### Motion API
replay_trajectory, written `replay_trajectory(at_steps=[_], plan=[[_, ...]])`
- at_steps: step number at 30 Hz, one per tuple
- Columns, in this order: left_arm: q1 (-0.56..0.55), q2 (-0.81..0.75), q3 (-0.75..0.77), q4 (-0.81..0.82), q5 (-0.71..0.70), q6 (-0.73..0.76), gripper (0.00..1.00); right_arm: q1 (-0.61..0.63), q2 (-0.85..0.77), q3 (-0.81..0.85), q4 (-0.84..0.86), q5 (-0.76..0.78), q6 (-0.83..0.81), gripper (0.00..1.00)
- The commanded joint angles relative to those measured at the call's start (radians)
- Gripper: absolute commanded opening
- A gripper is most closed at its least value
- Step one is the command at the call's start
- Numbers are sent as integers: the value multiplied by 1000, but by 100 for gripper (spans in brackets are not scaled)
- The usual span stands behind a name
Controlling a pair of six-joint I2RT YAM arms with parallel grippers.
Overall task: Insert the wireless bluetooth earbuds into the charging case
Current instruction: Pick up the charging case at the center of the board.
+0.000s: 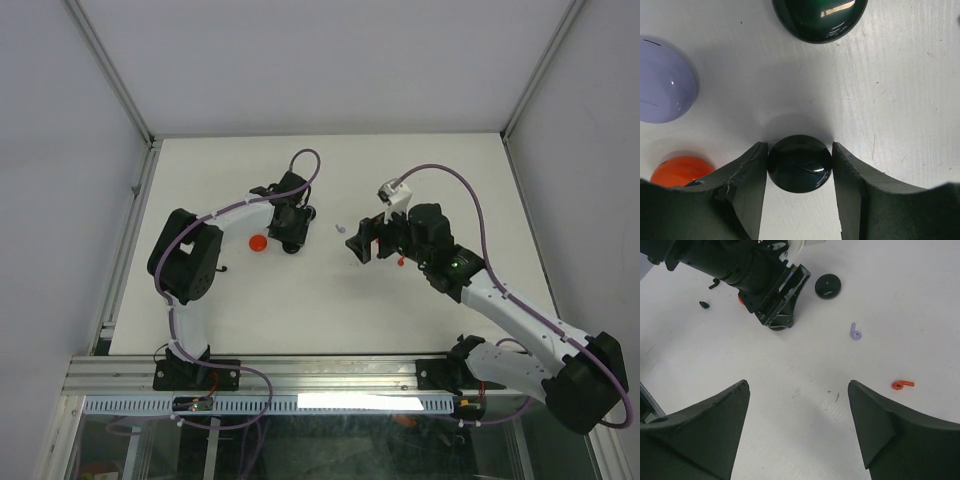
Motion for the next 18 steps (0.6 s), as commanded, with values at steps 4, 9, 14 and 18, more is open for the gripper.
replay_trajectory(at_steps=[4, 9, 14, 18], plan=[[-3, -102, -43, 123, 53, -158, 40, 11, 28, -74, 241, -29, 94, 83], [-3, -189, -113, 242, 87, -308, 35, 38, 61, -157, 451, -25, 162, 83], [-3, -265, -189, 367, 148, -466, 34, 65, 108, -202, 590, -41, 171, 83], [-4, -332, -270, 510, 208, -590, 34, 89, 138, -252, 740, -38, 158, 83]])
